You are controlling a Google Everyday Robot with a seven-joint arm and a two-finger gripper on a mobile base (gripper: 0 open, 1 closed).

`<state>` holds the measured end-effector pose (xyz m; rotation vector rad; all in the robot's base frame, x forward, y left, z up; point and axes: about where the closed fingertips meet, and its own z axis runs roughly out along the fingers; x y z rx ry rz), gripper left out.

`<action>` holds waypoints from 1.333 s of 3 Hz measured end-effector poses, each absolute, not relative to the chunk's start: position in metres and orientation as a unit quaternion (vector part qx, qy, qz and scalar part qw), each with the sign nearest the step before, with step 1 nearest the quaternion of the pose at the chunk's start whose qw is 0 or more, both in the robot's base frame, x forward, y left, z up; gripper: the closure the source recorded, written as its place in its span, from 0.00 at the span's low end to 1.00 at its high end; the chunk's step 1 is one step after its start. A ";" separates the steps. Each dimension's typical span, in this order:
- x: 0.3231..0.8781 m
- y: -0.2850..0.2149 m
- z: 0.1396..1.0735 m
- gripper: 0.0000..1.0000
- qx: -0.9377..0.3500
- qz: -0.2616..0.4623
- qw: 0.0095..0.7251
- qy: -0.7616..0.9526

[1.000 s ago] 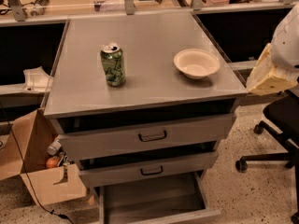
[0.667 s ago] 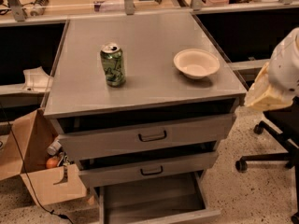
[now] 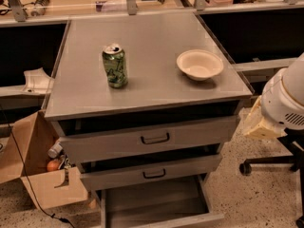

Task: Close bottom drawer

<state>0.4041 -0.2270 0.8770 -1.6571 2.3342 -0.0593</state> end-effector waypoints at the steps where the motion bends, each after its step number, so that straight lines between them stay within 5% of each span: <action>1: 0.388 -0.222 0.857 1.00 -0.566 -0.002 0.129 0.814; 4: 0.350 -0.207 0.776 1.00 -0.554 0.045 0.086 0.827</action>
Offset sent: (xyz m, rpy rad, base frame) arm -0.0599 0.0202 -0.1133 0.0749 0.1628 -0.0663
